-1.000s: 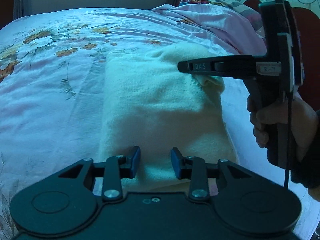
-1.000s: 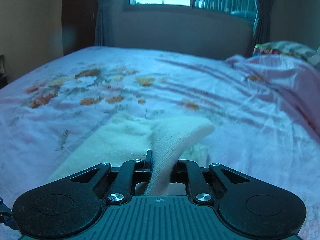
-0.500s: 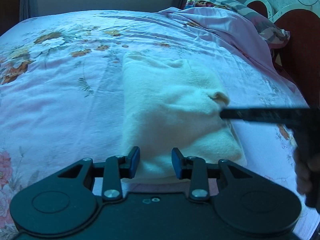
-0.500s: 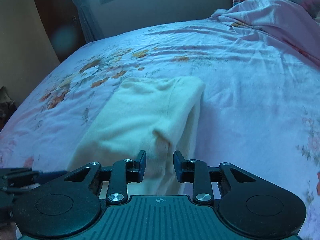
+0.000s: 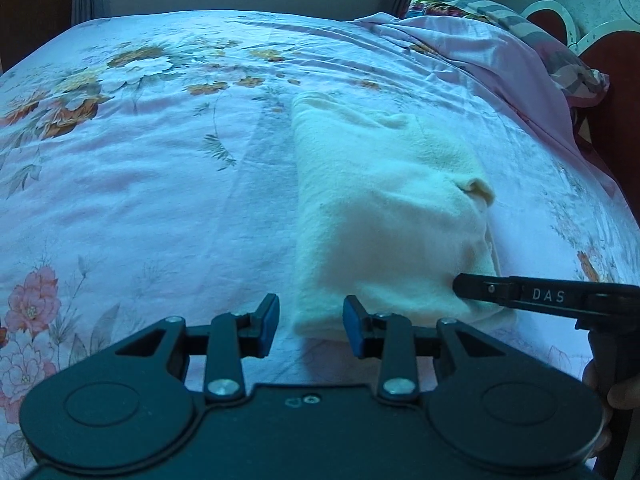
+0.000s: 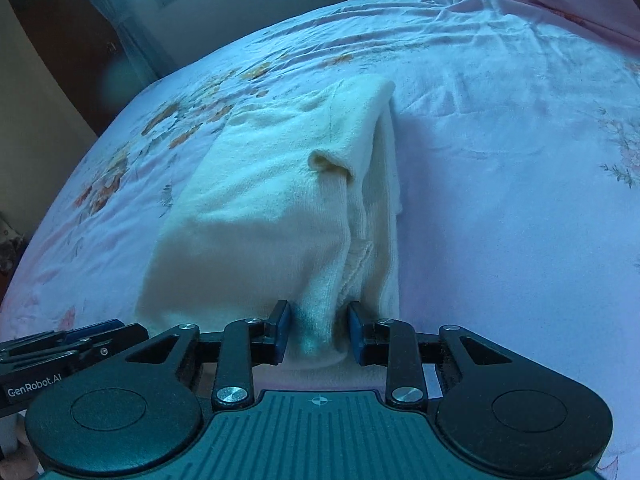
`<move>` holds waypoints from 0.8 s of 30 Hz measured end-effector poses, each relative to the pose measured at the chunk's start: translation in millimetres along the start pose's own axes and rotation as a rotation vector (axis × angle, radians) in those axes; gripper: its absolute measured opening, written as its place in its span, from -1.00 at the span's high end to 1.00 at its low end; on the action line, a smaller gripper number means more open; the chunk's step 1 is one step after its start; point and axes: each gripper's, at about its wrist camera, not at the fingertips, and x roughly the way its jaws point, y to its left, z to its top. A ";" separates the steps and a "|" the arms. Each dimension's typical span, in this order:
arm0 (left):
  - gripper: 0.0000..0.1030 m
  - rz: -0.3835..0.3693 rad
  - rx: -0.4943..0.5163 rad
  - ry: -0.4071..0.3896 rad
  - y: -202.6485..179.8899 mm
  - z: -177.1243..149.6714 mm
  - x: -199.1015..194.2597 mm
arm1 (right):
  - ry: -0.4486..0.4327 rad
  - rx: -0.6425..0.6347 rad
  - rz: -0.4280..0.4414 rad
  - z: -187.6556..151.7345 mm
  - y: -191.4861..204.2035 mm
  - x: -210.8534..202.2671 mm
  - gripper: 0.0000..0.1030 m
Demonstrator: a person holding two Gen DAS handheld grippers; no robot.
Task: Fold small clothes
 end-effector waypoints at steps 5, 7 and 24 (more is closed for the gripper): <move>0.28 0.005 -0.001 -0.016 -0.8 2.1 -2.3 | -0.080 -0.010 0.017 4.5 -5.1 -29.9 0.87; 0.22 -0.002 -0.003 -0.022 -3.0 2.7 -2.3 | -0.112 -0.034 -0.008 3.6 -5.4 -44.5 0.88; -0.01 0.024 0.029 0.000 -4.1 -3.5 8.0 | -0.056 0.023 -0.046 22.9 -19.3 -19.6 0.94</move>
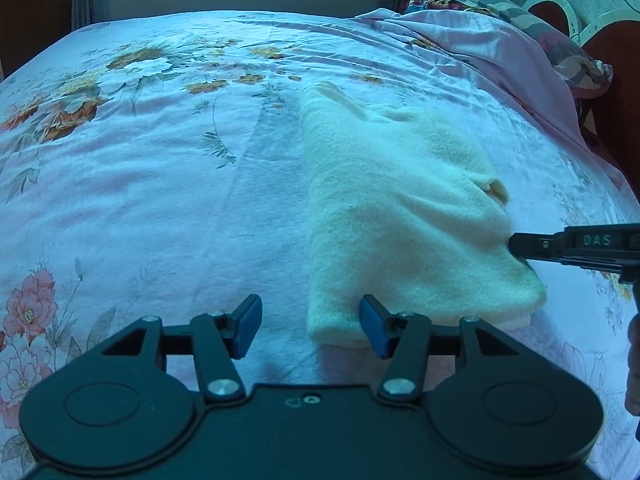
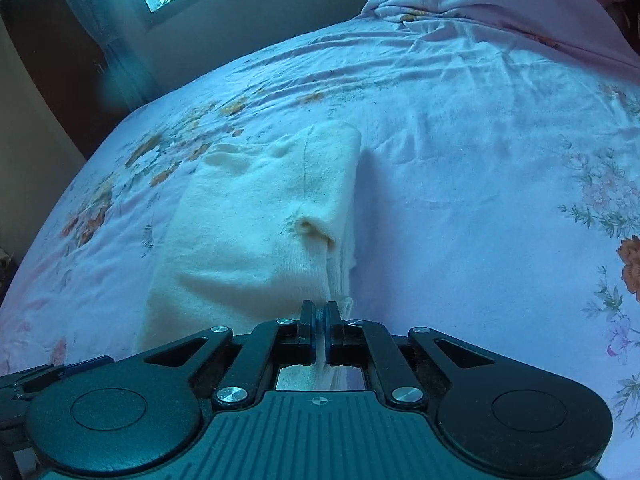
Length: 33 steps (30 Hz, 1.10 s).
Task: Fold small clothes
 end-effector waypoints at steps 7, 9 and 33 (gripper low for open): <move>-0.04 -0.007 0.002 -0.004 0.1 1.3 2.3 | -0.037 0.032 -0.031 -2.6 -5.2 -5.1 -0.23; -0.04 -0.005 0.004 -0.003 -0.5 1.8 3.5 | -0.044 0.022 -0.008 -3.3 -1.3 -3.7 -0.10; -0.19 0.010 0.012 -0.003 -0.8 0.6 5.7 | -0.093 0.019 -0.002 2.3 -1.3 4.9 0.99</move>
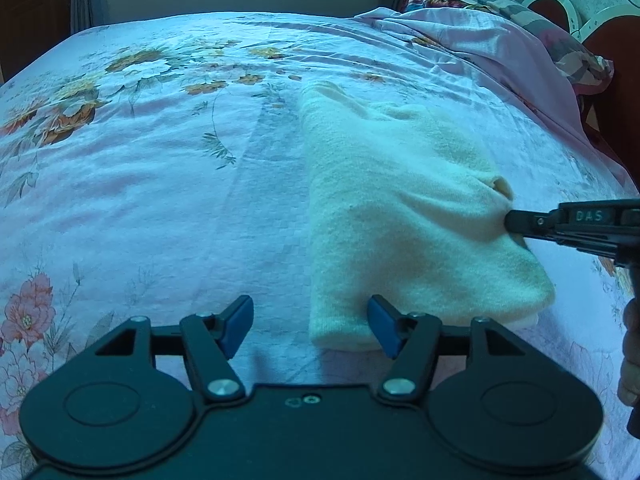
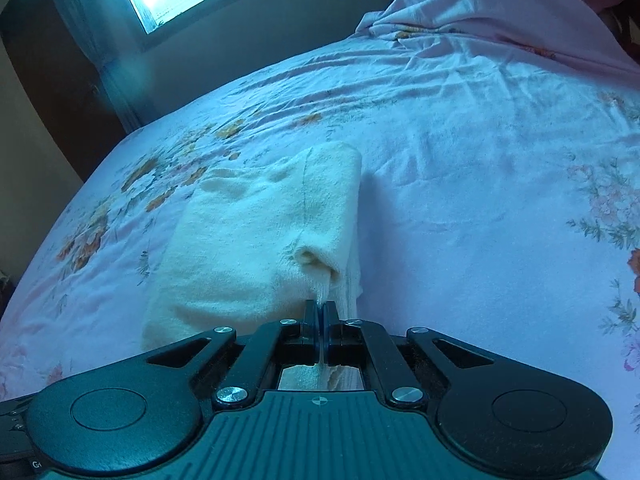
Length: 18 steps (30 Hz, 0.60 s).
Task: Fold small clothes
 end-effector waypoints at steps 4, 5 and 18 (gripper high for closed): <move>-0.22 -0.009 -0.005 0.003 0.0 -0.8 1.4 | 0.017 -0.053 -0.117 -12.7 -2.8 4.9 1.00; -0.22 -0.004 -0.003 0.000 -0.6 -1.0 1.0 | 0.027 -0.061 -0.166 -15.4 -4.1 9.4 1.00; -0.22 0.043 0.003 -0.076 -4.7 20.5 -4.6 | -0.059 -0.182 -0.075 2.9 45.4 0.5 1.00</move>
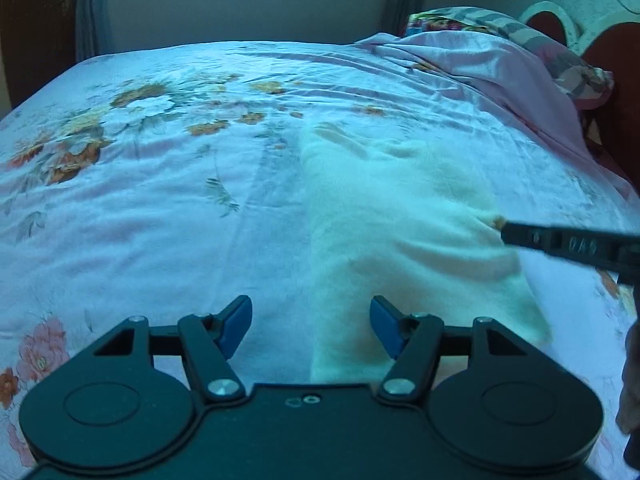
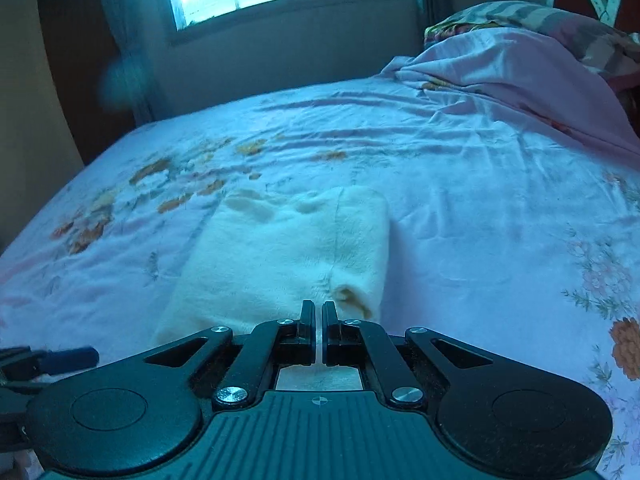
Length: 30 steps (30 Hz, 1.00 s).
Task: Fold small clothes
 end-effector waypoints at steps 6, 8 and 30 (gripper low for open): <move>-0.21 -0.064 0.005 0.085 -6.1 -4.0 25.9 | 0.065 -0.026 -0.072 -20.6 -3.1 28.7 1.00; -0.21 -0.096 0.013 0.134 -12.0 -13.8 35.7 | 0.079 -0.099 -0.141 -34.7 -3.9 38.5 1.00; -0.16 -0.060 0.026 0.077 -19.4 26.3 59.4 | 0.039 -0.086 -0.138 -10.9 10.8 56.4 1.00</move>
